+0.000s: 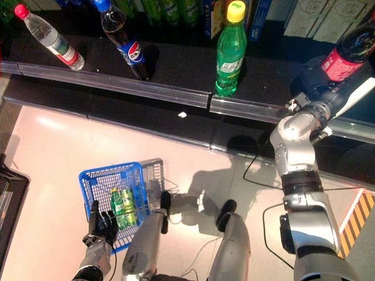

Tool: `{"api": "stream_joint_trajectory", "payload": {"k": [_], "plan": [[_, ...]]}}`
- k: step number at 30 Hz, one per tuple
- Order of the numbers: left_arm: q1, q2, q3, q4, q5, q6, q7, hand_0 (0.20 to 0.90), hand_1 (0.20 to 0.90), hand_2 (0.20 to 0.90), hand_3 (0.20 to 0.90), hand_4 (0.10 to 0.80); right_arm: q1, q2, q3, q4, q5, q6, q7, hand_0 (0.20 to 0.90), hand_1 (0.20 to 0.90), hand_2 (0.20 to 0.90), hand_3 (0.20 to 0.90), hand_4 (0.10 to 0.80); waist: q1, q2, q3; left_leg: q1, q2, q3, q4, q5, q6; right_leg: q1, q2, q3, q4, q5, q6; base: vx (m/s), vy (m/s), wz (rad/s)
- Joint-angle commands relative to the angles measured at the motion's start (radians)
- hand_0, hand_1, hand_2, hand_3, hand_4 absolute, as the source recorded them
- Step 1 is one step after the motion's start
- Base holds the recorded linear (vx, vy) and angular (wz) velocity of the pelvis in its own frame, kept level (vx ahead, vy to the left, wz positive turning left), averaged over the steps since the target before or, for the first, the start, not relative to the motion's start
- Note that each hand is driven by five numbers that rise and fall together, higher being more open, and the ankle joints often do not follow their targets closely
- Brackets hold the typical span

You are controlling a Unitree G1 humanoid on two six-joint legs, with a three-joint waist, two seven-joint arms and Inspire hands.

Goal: Pick up the drink and place into the basket.

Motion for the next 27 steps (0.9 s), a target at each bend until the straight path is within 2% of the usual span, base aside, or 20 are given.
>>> {"api": "stream_joint_trajectory", "payload": {"k": [1, 6, 11, 21, 27], "plan": [[0.075, 0.097, 0.09, -0.266, 0.009, -0.077, -0.185, 0.3, 0.3, 0.3, 0.2, 0.1, -0.096, -0.039, -0.031, -0.298, -0.184, -0.079, 0.103, 0.3, 0.3, 0.3, 0.2, 0.1, -0.039, -0.045, -0.043, -0.006, -0.039, 0.004, 0.146, 0.065, 0.044, 0.158, 0.031, 0.014, -0.047, -0.048, 0.005, 0.043, 0.125, -0.05], [0.094, 0.071, 0.122, -0.322, -0.027, -0.083, -0.23, 0.3, 0.3, 0.3, 0.2, 0.1, -0.004, 0.009, -0.027, -0.416, -0.213, -0.086, 0.224, 0.3, 0.3, 0.3, 0.2, 0.1, -0.049, -0.066, -0.073, 0.02, -0.026, 0.014, 0.138, 0.068, 0.041, 0.202, 0.032, 0.019, -0.084, -0.033, 0.007, 0.043, 0.072, -0.03], [0.102, 0.056, 0.136, -0.384, 0.04, -0.113, -0.28, 0.3, 0.3, 0.3, 0.2, 0.1, 0.102, 0.065, -0.01, -0.547, -0.162, -0.111, 0.347, 0.3, 0.3, 0.3, 0.2, 0.1, -0.062, -0.098, -0.117, 0.076, -0.001, 0.044, 0.102, 0.056, 0.037, 0.267, 0.038, 0.02, -0.139, -0.021, 0.015, 0.054, 0.029, -0.12], [0.125, 0.054, 0.132, -0.49, 0.179, -0.134, -0.279, 0.3, 0.3, 0.3, 0.2, 0.1, 0.227, 0.15, 0.059, -0.694, -0.023, -0.088, 0.54, 0.3, 0.3, 0.3, 0.2, 0.1, -0.067, -0.113, -0.187, 0.157, 0.006, 0.073, 0.014, 0.045, 0.036, 0.36, 0.043, 0.026, -0.249, 0.008, 0.038, 0.044, 0.028, -0.04], [0.156, 0.067, 0.115, -0.598, 0.268, -0.135, -0.263, 0.3, 0.3, 0.3, 0.2, 0.1, 0.283, 0.187, 0.152, -0.765, 0.033, -0.063, 0.655, 0.3, 0.3, 0.3, 0.2, 0.1, -0.05, -0.114, -0.219, 0.196, 0.007, 0.079, -0.027, 0.041, 0.034, 0.411, 0.04, 0.017, -0.305, 0.024, 0.054, 0.0, 0.0, 0.0]]}}
